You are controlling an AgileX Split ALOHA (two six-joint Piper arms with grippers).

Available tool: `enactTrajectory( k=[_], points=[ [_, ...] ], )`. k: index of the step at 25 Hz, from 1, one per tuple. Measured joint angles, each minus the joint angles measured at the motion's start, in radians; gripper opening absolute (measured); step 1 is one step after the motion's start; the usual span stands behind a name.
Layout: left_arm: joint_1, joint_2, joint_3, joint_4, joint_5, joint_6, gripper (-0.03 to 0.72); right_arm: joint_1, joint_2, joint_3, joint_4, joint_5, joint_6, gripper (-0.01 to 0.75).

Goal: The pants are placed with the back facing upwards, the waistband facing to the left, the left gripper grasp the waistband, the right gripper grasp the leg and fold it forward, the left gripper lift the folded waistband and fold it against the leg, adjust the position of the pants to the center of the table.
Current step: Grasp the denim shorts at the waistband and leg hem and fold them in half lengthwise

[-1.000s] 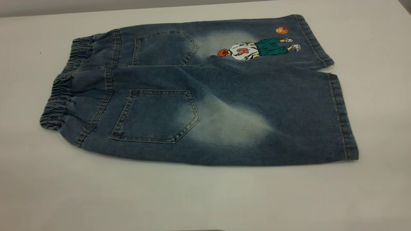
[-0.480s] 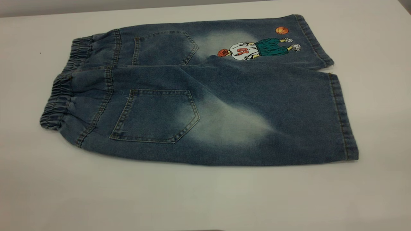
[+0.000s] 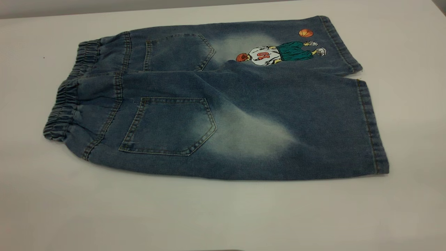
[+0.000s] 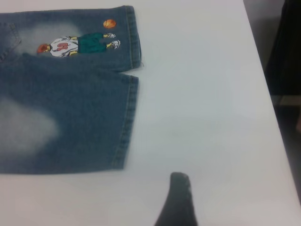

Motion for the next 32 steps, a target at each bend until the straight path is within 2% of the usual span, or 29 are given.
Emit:
enactTrajectory(
  k=[6, 15, 23, 32],
  points=[
    [0.000, 0.194, -0.087, 0.087, -0.006, -0.128, 0.512, 0.000, 0.134, -0.102, 0.005, -0.024, 0.013, 0.592],
    [0.000, 0.749, -0.292, 0.083, -0.279, -0.170, 0.512, 0.000, 0.553, -0.337, 0.042, -0.096, 0.018, 0.588],
    [0.000, 1.155, -0.378, 0.075, -0.498, -0.221, 0.512, 0.000, 0.792, -0.355, 0.113, -0.169, 0.001, 0.587],
    [0.000, 1.548, -0.430, 0.067, -0.564, -0.224, 0.512, 0.000, 0.855, -0.355, 0.143, -0.200, -0.032, 0.587]
  ],
)
